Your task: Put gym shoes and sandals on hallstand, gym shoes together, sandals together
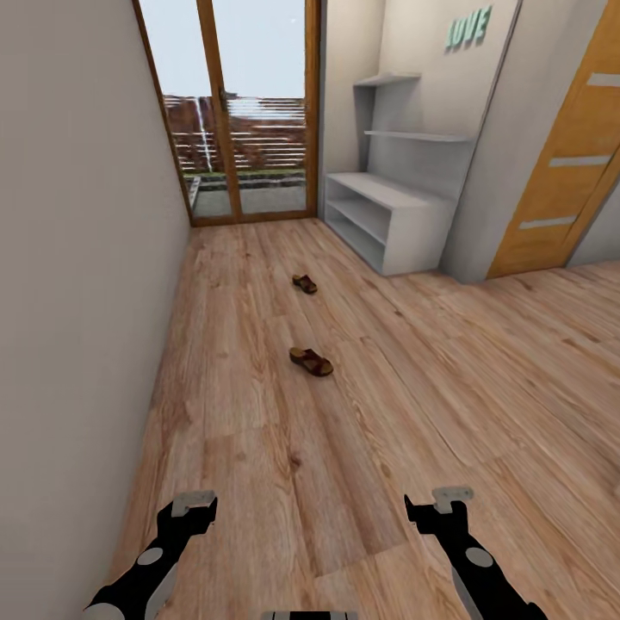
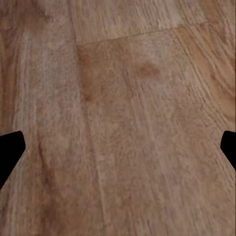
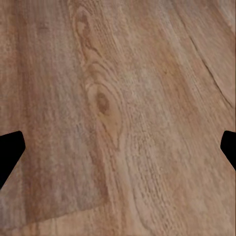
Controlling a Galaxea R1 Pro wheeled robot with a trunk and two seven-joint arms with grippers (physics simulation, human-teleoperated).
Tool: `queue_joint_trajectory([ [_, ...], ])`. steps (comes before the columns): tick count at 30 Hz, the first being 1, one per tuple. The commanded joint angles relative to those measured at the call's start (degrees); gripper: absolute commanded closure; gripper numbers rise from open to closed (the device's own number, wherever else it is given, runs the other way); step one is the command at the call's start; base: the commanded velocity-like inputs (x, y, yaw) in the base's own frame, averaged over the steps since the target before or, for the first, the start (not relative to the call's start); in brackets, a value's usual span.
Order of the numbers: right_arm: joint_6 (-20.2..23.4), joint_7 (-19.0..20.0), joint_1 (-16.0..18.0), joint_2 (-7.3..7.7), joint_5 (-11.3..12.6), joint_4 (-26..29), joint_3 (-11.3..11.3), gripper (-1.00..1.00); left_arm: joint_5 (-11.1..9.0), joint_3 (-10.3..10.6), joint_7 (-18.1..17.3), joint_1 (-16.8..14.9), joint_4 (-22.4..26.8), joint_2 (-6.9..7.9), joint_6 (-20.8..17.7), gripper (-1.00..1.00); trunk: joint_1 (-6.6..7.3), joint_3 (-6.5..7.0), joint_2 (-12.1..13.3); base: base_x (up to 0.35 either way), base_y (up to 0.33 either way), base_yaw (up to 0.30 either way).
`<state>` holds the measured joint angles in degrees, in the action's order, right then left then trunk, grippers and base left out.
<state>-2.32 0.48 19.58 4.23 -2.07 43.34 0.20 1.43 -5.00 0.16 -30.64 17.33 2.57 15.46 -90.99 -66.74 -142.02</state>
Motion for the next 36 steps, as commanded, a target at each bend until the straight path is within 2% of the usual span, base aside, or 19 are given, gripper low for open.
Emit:
queue_joint_trajectory([
  [1,-0.14,0.05,0.02,0.03,-0.21,-0.01,0.01,-1.0,0.16,-0.19,0.02,-0.03,-0.05,-0.02,0.22,-1.0,-0.02,-0.04,-0.01,0.313,0.157,0.0],
  [12,-0.14,0.05,0.02,0.03,-0.21,-0.01,0.02,-1.0,0.21,-0.19,0.02,-0.03,-0.09,-0.05,0.26,-1.0,-0.02,-0.04,-0.01,0.323,0.092,0.0],
  [36,-0.14,0.05,0.02,0.01,-0.21,-0.01,0.0,-1.0,0.33,-0.19,0.02,-0.03,-0.1,-0.11,0.27,-1.0,-0.02,-0.04,-0.01,0.337,-0.006,0.0],
])
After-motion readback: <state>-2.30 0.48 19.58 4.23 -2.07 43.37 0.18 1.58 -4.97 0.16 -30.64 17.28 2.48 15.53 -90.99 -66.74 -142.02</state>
